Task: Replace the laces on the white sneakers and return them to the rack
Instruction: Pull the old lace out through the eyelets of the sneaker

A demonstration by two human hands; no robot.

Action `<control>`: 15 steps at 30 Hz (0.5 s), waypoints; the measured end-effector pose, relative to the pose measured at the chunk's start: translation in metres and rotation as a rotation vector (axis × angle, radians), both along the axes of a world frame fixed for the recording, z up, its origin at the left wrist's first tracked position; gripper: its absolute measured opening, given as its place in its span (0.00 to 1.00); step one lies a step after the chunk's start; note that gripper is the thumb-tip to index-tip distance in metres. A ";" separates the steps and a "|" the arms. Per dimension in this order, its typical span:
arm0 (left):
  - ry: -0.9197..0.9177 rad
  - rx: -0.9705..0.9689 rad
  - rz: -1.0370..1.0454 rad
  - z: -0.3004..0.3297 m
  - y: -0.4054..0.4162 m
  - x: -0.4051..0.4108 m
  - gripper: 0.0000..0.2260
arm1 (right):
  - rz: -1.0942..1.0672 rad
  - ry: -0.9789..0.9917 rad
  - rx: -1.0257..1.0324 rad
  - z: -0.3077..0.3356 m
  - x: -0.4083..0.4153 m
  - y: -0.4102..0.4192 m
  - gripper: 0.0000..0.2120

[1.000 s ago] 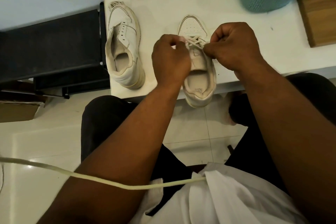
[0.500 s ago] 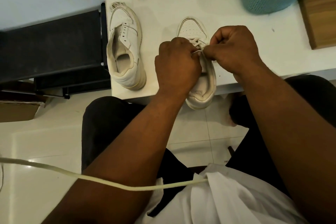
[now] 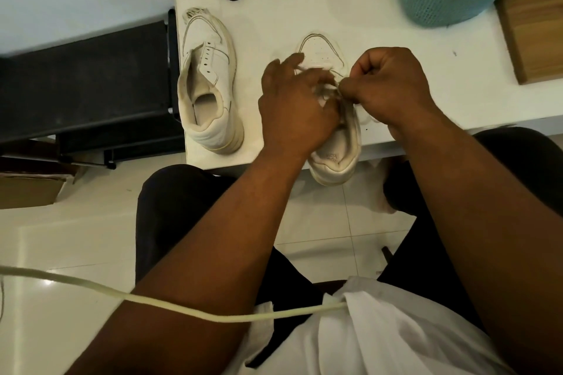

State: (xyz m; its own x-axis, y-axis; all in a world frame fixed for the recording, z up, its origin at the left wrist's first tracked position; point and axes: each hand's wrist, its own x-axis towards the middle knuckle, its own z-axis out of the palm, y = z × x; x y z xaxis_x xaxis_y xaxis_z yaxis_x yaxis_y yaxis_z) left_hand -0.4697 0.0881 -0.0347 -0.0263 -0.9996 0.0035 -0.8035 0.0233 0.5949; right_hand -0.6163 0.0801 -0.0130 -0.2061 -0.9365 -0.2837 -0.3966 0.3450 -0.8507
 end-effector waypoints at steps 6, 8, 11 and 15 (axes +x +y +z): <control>0.007 -0.086 0.087 -0.004 0.003 -0.004 0.05 | -0.006 -0.008 -0.014 0.000 0.000 0.000 0.06; 0.204 -0.139 0.218 -0.002 -0.003 -0.001 0.04 | -0.016 -0.011 -0.003 0.000 -0.001 0.000 0.06; 0.362 -0.112 0.482 0.003 -0.014 0.009 0.11 | -0.003 -0.011 0.017 0.000 -0.002 0.000 0.06; 0.379 -0.025 0.467 0.002 -0.017 0.017 0.11 | 0.181 0.078 0.074 0.001 -0.003 0.000 0.13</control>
State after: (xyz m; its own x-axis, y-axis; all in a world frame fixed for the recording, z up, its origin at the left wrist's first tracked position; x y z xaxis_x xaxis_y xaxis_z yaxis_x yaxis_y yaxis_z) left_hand -0.4528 0.0714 -0.0323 0.4236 -0.9045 -0.0496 -0.4640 -0.2636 0.8457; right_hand -0.6189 0.0799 -0.0120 -0.0602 -0.9373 -0.3433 -0.5215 0.3228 -0.7898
